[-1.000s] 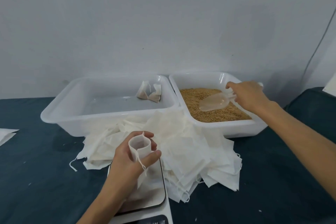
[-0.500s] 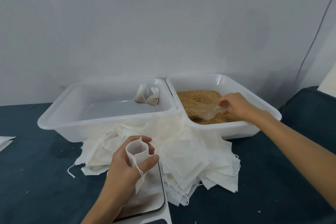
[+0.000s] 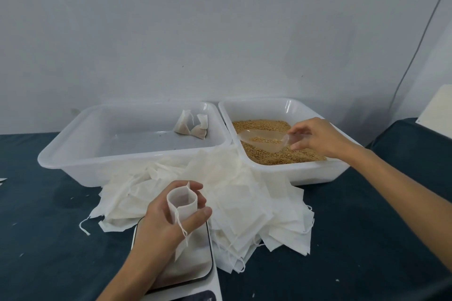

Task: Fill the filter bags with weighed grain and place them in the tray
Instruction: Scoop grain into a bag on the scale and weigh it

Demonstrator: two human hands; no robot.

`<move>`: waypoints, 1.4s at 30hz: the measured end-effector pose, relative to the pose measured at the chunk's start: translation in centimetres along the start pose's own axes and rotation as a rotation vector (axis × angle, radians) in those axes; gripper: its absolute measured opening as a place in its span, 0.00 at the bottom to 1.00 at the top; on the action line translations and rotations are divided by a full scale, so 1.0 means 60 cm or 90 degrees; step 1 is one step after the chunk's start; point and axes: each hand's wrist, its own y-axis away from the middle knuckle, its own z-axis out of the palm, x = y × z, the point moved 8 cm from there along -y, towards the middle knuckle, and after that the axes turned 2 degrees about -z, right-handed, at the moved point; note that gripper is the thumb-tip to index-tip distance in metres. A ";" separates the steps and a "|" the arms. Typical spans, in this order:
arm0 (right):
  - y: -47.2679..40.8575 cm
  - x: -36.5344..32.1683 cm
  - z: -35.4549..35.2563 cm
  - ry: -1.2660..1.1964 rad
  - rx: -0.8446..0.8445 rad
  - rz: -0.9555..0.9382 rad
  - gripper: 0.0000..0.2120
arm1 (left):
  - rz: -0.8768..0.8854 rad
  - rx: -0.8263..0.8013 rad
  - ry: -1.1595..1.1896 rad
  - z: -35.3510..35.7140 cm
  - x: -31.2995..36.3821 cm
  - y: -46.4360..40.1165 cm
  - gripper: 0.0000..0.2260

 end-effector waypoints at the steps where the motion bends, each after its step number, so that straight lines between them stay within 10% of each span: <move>1: 0.007 -0.020 0.004 -0.012 -0.009 -0.015 0.17 | 0.002 -0.003 0.001 0.001 0.000 0.000 0.14; 10: 0.087 -0.216 0.047 -0.136 -0.131 -0.203 0.14 | 0.000 0.003 -0.012 -0.004 -0.004 0.000 0.16; 24: 0.118 -0.328 0.022 0.187 -0.032 -0.407 0.16 | -0.030 -0.005 -0.026 -0.004 -0.015 0.001 0.17; 42: 0.117 -0.343 0.017 0.264 -0.023 -0.432 0.16 | -0.047 -0.009 0.005 0.000 -0.021 -0.004 0.19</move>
